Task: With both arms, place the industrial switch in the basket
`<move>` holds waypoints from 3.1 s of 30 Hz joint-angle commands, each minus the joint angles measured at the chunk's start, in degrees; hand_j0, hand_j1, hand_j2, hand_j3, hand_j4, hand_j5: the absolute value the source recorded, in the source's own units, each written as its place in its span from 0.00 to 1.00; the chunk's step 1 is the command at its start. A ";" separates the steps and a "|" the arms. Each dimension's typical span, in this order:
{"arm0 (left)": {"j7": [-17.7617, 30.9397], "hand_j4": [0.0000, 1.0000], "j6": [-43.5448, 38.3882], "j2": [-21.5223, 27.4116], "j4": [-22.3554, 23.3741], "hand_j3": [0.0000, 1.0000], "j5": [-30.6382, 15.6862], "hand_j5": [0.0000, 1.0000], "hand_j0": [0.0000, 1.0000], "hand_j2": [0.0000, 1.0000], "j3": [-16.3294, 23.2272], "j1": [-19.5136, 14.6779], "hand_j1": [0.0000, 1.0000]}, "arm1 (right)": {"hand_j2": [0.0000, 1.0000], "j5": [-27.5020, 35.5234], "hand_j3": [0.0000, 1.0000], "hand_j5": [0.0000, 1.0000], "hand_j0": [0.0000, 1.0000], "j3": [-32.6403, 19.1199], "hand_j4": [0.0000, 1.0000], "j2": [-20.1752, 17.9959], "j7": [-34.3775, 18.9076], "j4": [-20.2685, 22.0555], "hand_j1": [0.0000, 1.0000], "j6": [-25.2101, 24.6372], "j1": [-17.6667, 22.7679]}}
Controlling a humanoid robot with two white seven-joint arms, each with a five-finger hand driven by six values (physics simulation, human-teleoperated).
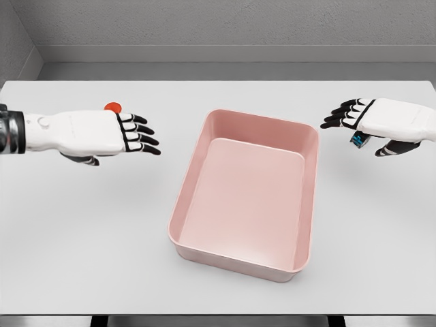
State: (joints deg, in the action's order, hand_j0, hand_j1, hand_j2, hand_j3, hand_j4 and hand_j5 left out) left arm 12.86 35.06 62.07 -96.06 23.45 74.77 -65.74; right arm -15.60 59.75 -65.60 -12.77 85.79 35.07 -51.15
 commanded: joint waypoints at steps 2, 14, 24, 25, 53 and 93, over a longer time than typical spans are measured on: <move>-0.03 1.00 -0.06 -0.02 0.08 1.00 -0.16 1.00 1.00 1.00 0.29 0.00 1.00 | 1.00 0.48 1.00 1.00 1.00 -0.16 1.00 0.21 0.12 -0.53 1.00 -0.07 0.00; 1.64 1.00 -4.82 -7.32 17.04 1.00 -0.07 1.00 1.00 1.00 -0.24 -1.93 1.00 | 1.00 -3.47 1.00 1.00 1.00 -2.53 1.00 4.78 0.21 -9.94 1.00 -0.07 0.00; 1.64 1.00 -9.57 -14.70 23.64 1.00 3.62 1.00 1.00 1.00 -0.24 -3.51 1.00 | 1.00 -8.83 1.00 1.00 1.00 -2.62 1.00 12.87 0.12 -21.36 1.00 -0.07 -0.09; 1.64 1.00 -9.57 -15.31 23.64 1.00 3.71 1.00 1.00 1.00 -0.15 -3.43 1.00 | 1.00 -9.36 1.00 1.00 1.00 -2.79 1.00 13.13 0.12 -21.45 1.00 -0.07 -0.09; 1.03 0.95 -15.99 -23.75 36.47 0.95 12.32 0.95 0.95 0.95 0.20 0.44 0.95 | 0.88 -14.46 0.88 0.88 0.88 -5.61 0.88 19.63 0.47 -33.05 0.88 -0.07 -0.09; 1.56 0.40 -10.98 -22.61 34.62 0.40 12.15 0.40 0.40 0.40 0.37 0.09 0.40 | 0.53 -18.76 0.53 0.53 0.53 -6.66 0.53 19.63 0.29 -34.28 0.53 -0.07 0.09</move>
State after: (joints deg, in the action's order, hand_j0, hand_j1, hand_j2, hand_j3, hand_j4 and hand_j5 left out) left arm 14.34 22.44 39.13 -61.05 35.76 75.30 -65.74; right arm -34.15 53.17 -45.93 -12.39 51.51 35.00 -51.06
